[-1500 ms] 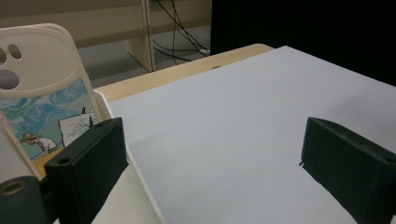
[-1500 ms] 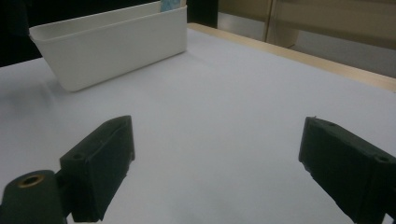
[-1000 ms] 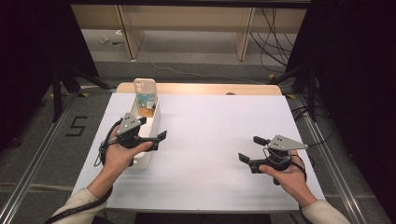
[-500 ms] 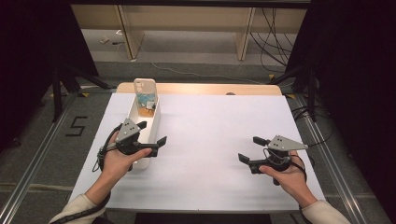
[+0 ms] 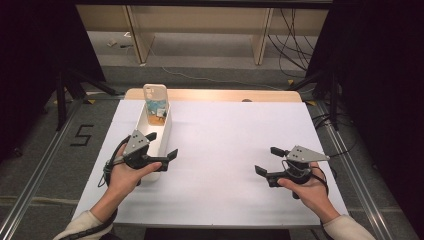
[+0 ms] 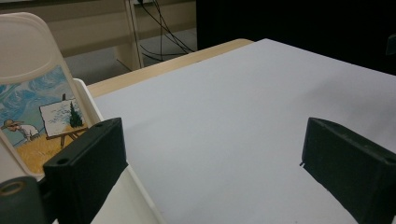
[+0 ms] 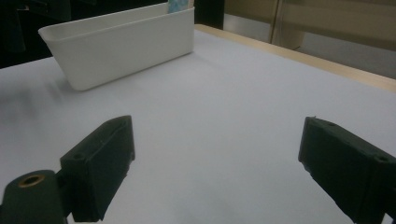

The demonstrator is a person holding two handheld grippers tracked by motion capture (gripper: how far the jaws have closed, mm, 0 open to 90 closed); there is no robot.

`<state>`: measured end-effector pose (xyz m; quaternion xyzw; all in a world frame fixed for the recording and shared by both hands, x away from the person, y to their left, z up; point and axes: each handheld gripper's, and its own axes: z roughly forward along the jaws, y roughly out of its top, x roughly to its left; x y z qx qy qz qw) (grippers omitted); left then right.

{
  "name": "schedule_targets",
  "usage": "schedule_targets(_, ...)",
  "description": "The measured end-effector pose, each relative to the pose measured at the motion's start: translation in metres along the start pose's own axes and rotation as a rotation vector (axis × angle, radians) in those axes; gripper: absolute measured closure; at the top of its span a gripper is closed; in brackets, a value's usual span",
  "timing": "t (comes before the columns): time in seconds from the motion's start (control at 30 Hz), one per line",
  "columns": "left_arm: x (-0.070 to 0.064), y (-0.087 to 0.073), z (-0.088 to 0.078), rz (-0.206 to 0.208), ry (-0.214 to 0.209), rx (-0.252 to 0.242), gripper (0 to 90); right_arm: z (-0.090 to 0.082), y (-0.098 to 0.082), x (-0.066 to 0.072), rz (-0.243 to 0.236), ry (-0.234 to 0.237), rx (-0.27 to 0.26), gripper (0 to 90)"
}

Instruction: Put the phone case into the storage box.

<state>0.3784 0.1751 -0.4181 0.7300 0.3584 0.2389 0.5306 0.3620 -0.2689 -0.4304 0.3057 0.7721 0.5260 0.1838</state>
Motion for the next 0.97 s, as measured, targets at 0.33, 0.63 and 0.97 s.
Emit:
schedule_targets(0.33,-0.0009,-0.0010,0.0004,0.006,-0.003,0.004,5.9,0.0001,-0.0004,-0.0004,0.002,0.002,-0.003,11.5)
schedule_targets(0.63,-0.0011,-0.0012,0.0007,0.005,0.001,0.006,6.0,-0.0007,-0.0006,-0.0015,0.003,0.001,-0.005,11.5)
schedule_targets(0.97,-0.0009,-0.0014,0.0018,0.002,0.001,0.009,6.0,-0.0007,-0.0008,-0.0026,0.006,-0.002,-0.005,11.5)
